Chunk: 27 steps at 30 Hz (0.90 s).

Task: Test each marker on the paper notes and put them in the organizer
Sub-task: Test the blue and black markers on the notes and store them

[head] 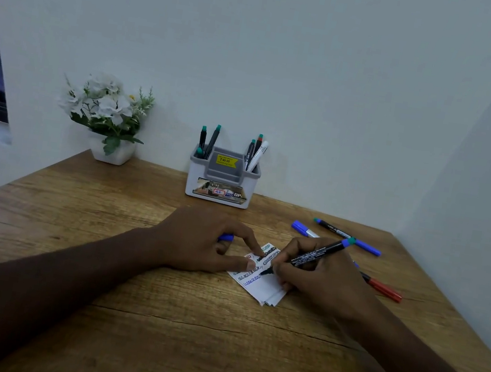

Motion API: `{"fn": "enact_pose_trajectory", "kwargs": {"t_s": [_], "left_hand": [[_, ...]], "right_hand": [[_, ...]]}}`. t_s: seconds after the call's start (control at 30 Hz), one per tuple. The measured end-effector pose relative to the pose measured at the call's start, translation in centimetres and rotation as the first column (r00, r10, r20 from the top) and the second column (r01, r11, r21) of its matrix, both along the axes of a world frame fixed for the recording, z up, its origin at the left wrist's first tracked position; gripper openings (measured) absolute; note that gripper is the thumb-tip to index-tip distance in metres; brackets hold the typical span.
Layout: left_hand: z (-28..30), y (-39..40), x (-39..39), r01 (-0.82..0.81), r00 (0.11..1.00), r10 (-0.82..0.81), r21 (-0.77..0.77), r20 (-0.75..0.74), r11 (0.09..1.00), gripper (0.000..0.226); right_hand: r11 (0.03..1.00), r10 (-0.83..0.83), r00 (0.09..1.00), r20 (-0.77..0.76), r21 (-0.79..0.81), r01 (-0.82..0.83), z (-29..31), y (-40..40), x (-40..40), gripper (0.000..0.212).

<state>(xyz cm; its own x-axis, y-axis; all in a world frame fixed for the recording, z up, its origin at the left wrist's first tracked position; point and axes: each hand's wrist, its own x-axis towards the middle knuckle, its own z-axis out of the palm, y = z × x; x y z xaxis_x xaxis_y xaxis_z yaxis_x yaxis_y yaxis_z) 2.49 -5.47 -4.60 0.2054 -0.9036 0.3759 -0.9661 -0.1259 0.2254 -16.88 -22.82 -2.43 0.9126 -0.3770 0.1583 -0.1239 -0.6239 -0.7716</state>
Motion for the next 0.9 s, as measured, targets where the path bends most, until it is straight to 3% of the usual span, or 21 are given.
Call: {"fn": "enact_pose_trajectory", "kwargs": {"t_s": [0.9], "left_hand": [[-0.03,-0.18,-0.07,0.0,1.0,0.0,-0.009,0.007,1.0,0.041]], "right_hand": [[0.997,-0.078,0.997,-0.018,-0.023,0.078,-0.01,-0.27,0.02,0.013]]}}
